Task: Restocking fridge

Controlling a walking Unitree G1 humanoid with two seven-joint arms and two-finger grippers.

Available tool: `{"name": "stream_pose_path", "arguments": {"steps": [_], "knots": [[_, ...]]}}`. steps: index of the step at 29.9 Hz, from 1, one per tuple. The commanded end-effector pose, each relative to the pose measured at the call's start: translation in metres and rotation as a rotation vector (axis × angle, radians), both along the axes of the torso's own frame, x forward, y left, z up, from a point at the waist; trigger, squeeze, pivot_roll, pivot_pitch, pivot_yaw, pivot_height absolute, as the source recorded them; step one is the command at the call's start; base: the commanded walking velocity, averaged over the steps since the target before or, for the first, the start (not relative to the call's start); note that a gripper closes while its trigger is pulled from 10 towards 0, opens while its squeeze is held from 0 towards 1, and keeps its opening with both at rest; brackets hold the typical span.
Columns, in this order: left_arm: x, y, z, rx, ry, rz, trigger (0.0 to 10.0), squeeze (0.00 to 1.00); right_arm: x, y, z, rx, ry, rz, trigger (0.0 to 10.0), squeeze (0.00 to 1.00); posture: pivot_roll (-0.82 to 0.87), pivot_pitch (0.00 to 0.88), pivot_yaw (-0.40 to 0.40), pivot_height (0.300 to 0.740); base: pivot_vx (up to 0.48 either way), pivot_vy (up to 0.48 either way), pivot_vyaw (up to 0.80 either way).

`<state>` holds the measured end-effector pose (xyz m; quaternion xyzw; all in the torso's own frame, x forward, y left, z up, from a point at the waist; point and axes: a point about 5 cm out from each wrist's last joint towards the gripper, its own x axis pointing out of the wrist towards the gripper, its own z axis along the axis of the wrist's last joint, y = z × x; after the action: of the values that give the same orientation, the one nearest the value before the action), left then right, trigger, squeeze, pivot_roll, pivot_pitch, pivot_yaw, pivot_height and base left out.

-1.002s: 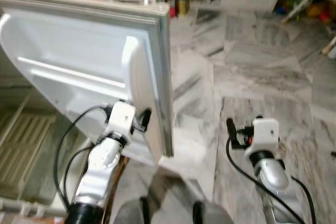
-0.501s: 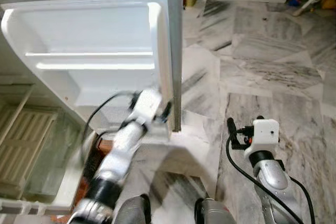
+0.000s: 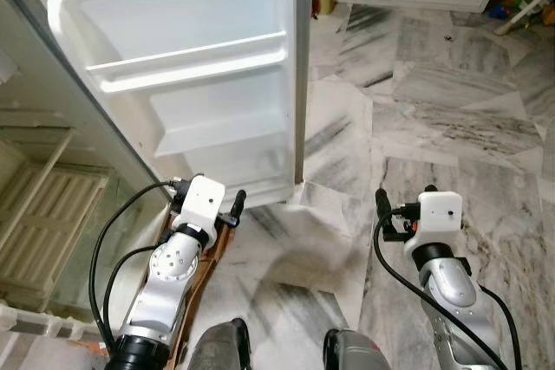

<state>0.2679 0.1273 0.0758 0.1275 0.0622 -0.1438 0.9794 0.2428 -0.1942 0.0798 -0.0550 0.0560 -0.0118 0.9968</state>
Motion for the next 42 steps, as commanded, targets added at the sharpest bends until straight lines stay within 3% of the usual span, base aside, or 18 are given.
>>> {"name": "stream_pose_path", "arguments": {"steps": [1,7,13,18,26,36,42], "knots": [[-0.002,-0.006,0.004,-0.01,-0.015,-0.033,10.0,0.0,-0.002,-0.002,-0.002,-0.007,0.008,-0.011,10.0,0.0,0.01,0.135,0.046,0.74,0.0,-0.442,-0.8],[-0.004,-0.012,0.007,0.001,-0.034,-0.1,10.0,0.0,0.0,0.0,-0.001,0.0,0.001,-0.015,10.0,0.0,0.01,0.124,0.031,0.74,0.0,-0.469,-0.77],[-0.001,-0.002,0.004,-0.002,-0.035,-0.024,10.0,0.0,-0.001,0.002,-0.001,0.017,-0.011,-0.042,10.0,0.0,0.0,0.114,0.044,0.74,0.0,-0.472,-0.69],[0.001,0.0,0.0,-0.071,-0.011,0.068,10.0,0.0,-0.009,0.0,-0.003,0.016,-0.008,-0.064,10.0,0.0,-0.04,0.098,0.052,0.74,0.0,-0.472,-0.71],[0.013,-0.005,0.007,-0.06,-0.054,0.026,10.0,0.0,0.0,-0.001,0.006,0.005,-0.043,-0.056,10.0,0.0,-0.04,0.104,0.04,0.74,0.132,-0.394,-0.8],[0.02,0.002,0.003,-0.13,-0.024,0.068,10.0,0.0,0.004,0.005,0.008,0.013,-0.051,-0.041,10.0,0.0,-0.04,0.107,0.04,0.74,0.471,0.0,-0.75],[0.021,0.0,0.003,-0.106,-0.047,0.068,10.0,0.0,0.003,0.002,0.006,0.009,-0.045,-0.044,10.0,0.0,-0.03,0.108,0.038,0.74,0.311,0.281,-0.53]]}}
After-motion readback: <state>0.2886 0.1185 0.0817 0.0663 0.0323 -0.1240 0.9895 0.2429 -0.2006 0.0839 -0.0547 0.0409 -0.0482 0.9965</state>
